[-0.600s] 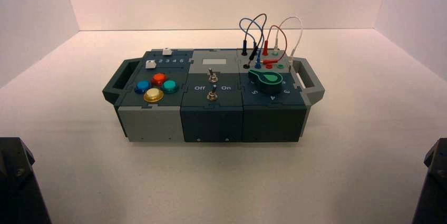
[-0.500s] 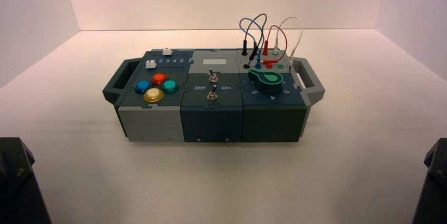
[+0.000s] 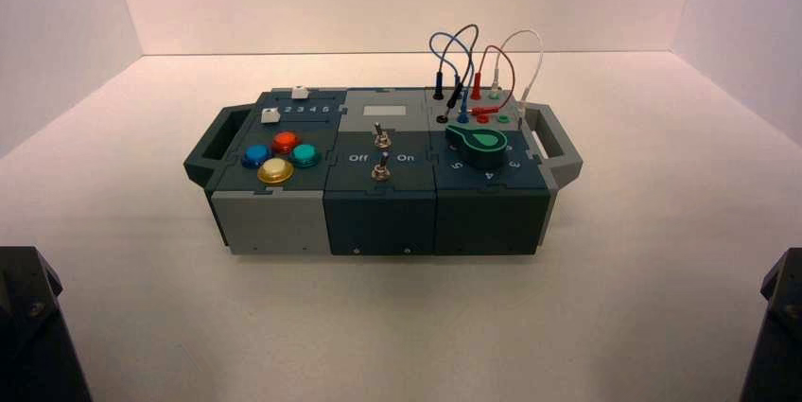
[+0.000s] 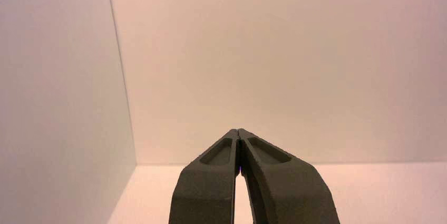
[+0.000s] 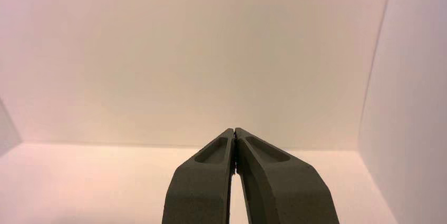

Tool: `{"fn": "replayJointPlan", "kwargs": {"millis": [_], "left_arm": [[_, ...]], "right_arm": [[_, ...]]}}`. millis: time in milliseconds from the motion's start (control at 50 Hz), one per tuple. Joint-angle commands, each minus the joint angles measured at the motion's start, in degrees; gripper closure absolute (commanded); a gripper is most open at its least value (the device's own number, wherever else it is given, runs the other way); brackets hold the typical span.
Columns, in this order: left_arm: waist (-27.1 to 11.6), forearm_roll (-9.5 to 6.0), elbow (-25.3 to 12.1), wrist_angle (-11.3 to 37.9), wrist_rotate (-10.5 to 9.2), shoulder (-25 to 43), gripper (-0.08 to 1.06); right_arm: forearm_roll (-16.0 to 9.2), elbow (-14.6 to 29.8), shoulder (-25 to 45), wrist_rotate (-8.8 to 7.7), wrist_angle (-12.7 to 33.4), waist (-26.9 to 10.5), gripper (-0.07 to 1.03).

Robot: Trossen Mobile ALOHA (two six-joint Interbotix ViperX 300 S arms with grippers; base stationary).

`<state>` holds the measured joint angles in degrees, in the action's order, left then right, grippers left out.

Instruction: Pull the blue wire.

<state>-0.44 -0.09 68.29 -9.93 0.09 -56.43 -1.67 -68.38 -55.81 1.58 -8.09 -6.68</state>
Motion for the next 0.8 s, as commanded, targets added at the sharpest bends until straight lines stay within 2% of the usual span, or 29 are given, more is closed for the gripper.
{"fn": "replayJointPlan", "kwargs": {"millis": [20,240,320,420,660,800], "left_arm": [[-1.3,0.0,-2.5,3.5,0.18,0.5,1.0],[-6.9,0.0,-4.6,13.6,0.18,0.7,1.0],[-9.8,-0.09,-5.5,17.2,0.0,1.2,1.0],[-16.0,-0.26,-6.9,21.5,-0.09,2.8,1.0],[-25.4,-0.26,-9.8,28.7,-0.09,10.8,1.0],[-28.0,-0.44,-10.8,30.5,-0.09,14.6,1.0]], "right_arm": [[-0.2,3.0,-0.1,0.35,5.1,-0.3,0.99],[-1.1,4.7,-1.3,0.26,14.9,-1.7,0.99],[-1.3,4.7,-1.9,0.18,17.4,-3.1,0.99],[-1.8,4.7,-2.2,0.18,21.0,-5.6,0.99],[-4.3,5.4,-1.3,0.09,27.3,-11.1,0.99],[-5.5,6.1,-0.1,0.09,29.8,-13.2,0.99]]}}
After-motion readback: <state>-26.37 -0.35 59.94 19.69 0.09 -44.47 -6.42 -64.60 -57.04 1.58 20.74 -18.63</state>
